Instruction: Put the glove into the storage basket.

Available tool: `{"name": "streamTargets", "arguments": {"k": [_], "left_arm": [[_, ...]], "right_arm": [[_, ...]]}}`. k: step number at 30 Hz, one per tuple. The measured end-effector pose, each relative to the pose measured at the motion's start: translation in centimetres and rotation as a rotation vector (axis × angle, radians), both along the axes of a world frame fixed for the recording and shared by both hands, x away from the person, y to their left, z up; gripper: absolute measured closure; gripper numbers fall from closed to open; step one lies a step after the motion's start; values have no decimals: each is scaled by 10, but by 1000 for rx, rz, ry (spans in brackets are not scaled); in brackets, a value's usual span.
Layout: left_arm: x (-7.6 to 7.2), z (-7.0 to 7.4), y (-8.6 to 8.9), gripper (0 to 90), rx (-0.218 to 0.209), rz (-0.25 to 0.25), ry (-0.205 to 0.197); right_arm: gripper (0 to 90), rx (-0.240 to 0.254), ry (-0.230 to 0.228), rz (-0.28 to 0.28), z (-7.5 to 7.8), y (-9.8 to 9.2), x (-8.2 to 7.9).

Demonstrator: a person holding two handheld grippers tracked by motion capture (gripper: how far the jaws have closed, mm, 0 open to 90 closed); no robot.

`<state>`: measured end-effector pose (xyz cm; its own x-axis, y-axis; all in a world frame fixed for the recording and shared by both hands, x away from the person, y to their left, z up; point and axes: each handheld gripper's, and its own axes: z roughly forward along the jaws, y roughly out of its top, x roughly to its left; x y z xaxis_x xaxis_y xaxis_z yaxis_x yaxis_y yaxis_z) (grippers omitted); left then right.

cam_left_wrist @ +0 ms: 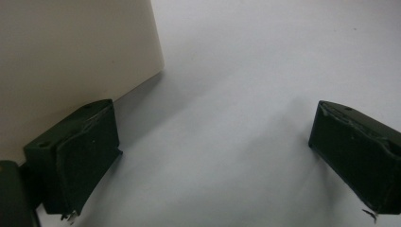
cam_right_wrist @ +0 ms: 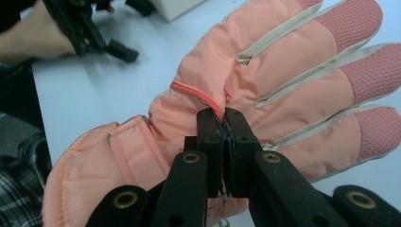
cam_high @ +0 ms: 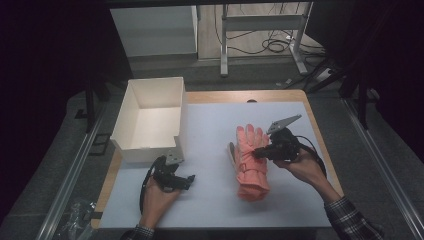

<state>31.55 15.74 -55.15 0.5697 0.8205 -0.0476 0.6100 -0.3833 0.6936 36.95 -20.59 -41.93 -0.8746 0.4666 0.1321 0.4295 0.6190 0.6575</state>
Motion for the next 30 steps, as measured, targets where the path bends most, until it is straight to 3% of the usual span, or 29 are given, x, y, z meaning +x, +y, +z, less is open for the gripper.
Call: {"name": "streamTargets", "arguments": {"k": [3,6,8,13,16,20,23,26,30], "left_arm": [[0,0,0,25,-1,0,-1],[0,0,0,25,3,-3,0],[0,0,0,25,4,-3,0],[0,0,0,25,1,-2,0],[0,0,0,25,0,0,-1],[0,0,0,25,1,0,0],[0,0,0,25,0,1,2],[0,0,0,25,4,-2,2],[0,0,0,25,4,-1,2]], "right_arm": [[849,-13,15,8,-14,3,1],[788,-28,-19,15,-30,8,3],[748,5,-5,2,-38,8,7],[603,26,-34,-23,-33,4,4],[574,28,-82,-46,-23,-4,-1],[588,54,-128,-110,-14,-25,-9],[622,63,-144,-140,-18,-40,-19],[690,57,-145,-159,-32,-50,-31],[784,44,-101,-164,-61,-55,-45]]}}
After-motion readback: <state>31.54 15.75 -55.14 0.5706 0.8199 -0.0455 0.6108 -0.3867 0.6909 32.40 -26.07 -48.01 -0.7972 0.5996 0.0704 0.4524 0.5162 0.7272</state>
